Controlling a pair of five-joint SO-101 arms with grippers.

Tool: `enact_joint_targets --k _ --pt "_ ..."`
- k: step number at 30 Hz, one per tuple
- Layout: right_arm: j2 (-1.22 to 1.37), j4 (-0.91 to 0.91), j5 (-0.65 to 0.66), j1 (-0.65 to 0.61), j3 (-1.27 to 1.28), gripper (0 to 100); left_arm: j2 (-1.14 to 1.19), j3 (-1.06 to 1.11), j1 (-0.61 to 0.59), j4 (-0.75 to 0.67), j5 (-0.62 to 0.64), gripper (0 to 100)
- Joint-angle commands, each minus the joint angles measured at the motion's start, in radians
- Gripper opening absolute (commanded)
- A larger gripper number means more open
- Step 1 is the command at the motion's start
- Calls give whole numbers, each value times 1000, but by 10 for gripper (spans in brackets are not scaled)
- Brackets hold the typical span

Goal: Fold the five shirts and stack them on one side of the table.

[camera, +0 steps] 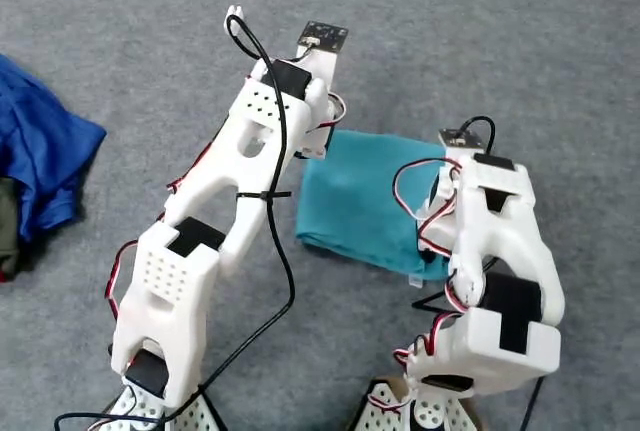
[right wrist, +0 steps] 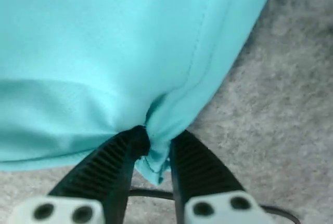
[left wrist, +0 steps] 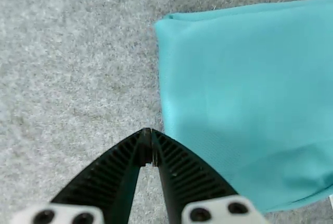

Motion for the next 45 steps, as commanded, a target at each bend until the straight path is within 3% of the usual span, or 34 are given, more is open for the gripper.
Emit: enact_joint_targets --k 1,12,20,24,38,45 --pt "28 38 51 -7 -39 5 -21 -60 -11 17 -6 20" --pt "31 178 187 105 -371 5 -21 -115 -68 28 -8 20" --pt "38 279 259 99 -588 5 -19 -210 -75 95 -11 20" --pt "38 318 259 54 -530 5 -19 -212 -75 95 -9 20" --pt "30 149 216 25 -194 5 -19 -204 -54 97 -6 20" --pt "33 120 130 5 -159 5 -19 -207 -28 97 -6 20"
